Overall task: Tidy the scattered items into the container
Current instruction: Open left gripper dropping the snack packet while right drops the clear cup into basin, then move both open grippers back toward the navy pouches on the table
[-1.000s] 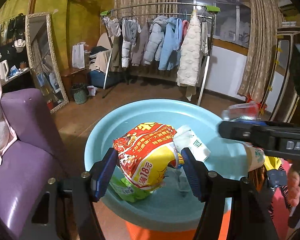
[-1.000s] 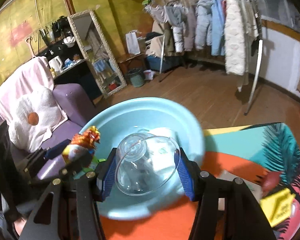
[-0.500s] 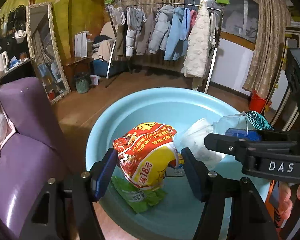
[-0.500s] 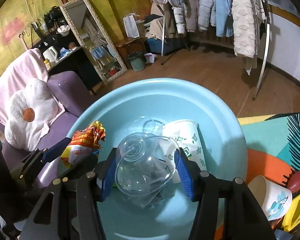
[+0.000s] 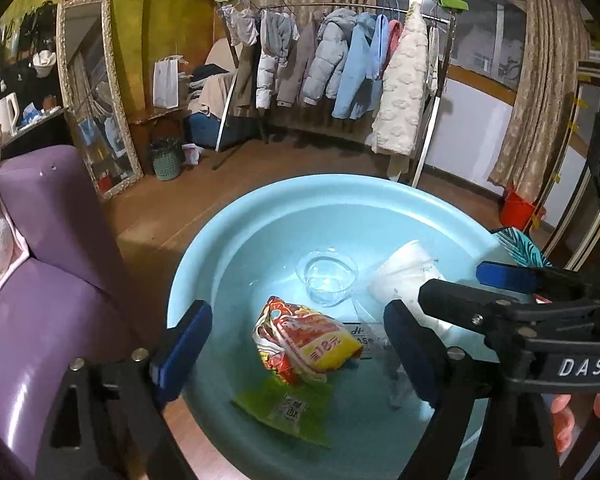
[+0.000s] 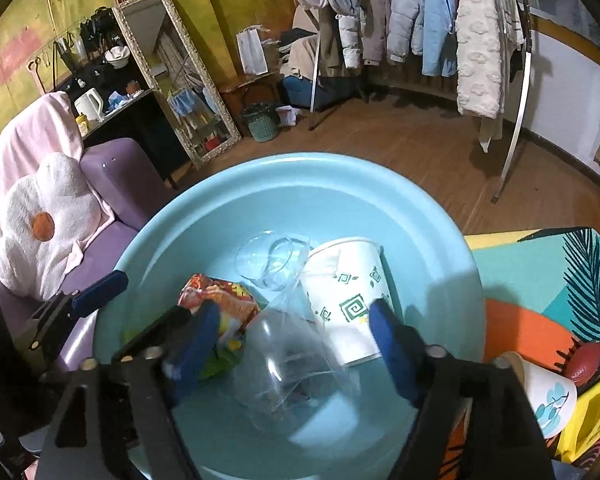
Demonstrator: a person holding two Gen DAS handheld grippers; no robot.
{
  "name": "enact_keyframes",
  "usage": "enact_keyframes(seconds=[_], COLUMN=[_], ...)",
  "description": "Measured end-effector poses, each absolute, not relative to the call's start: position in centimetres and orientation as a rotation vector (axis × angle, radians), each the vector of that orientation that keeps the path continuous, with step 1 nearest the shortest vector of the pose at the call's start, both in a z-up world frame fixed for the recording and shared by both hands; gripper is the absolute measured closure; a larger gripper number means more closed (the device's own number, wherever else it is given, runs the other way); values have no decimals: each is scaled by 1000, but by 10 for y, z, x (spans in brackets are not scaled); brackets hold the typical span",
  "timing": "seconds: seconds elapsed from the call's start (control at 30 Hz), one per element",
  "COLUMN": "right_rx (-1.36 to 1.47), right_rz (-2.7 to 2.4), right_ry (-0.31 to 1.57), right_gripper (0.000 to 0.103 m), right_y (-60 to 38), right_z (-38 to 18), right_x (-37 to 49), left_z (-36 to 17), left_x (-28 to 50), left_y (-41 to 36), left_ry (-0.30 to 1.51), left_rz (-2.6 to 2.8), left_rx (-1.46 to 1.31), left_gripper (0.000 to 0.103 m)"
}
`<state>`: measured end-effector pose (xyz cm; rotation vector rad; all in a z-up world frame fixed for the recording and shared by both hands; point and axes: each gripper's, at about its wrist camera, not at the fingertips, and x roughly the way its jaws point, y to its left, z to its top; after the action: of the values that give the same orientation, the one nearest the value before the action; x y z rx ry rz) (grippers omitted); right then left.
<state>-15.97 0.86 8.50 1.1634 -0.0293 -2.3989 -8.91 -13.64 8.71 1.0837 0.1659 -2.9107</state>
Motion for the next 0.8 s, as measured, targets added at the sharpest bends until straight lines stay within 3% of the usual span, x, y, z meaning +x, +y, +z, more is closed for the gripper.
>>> enact_keyframes(seconds=[0.13, 0.23, 0.63, 0.8], right_rx=[1141, 1124, 1063, 1014], right_rz=[-2413, -2433, -2561, -2629], right_ry=[-56, -72, -188, -137], right_gripper=[4, 3, 0, 0], right_y=[14, 22, 117, 175], right_z=[92, 99, 143, 162], right_x=[-158, -157, -115, -71], left_z=[90, 96, 143, 160], left_x=[-85, -79, -29, -6], left_y=[-139, -137, -109, -64], left_ry=[181, 189, 155, 89], left_rz=[-2912, -2921, -3003, -3111], left_rx=[1084, 1062, 913, 898], left_gripper=[9, 0, 0, 0])
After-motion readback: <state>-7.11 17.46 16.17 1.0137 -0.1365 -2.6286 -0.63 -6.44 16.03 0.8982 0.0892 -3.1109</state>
